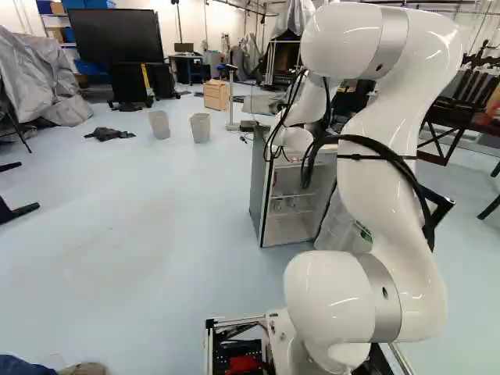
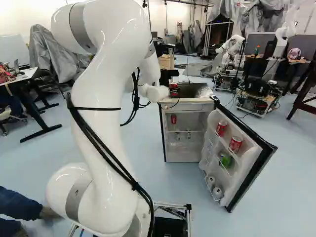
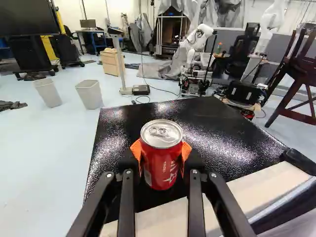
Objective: Grab a drink from the fridge
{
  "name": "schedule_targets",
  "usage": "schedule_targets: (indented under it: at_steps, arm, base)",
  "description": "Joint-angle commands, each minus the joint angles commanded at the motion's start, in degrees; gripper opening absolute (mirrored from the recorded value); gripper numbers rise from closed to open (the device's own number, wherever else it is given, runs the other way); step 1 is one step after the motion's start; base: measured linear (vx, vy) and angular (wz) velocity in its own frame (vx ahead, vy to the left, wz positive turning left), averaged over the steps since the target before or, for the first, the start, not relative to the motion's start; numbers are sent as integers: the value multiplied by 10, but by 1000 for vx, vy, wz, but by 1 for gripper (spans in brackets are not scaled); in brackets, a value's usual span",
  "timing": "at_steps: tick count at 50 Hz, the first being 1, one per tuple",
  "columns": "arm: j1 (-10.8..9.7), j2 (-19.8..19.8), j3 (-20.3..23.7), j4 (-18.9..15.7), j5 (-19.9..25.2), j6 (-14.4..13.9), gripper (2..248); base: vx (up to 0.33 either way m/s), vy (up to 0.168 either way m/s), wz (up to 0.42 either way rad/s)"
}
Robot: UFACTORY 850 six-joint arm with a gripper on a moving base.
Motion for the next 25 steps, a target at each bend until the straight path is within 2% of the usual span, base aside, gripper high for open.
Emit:
schedule_targets:
  at_steps: [25]
  arm:
    - [0,-6,-1,0,0,0,97]
  base:
    - [0,0,0]
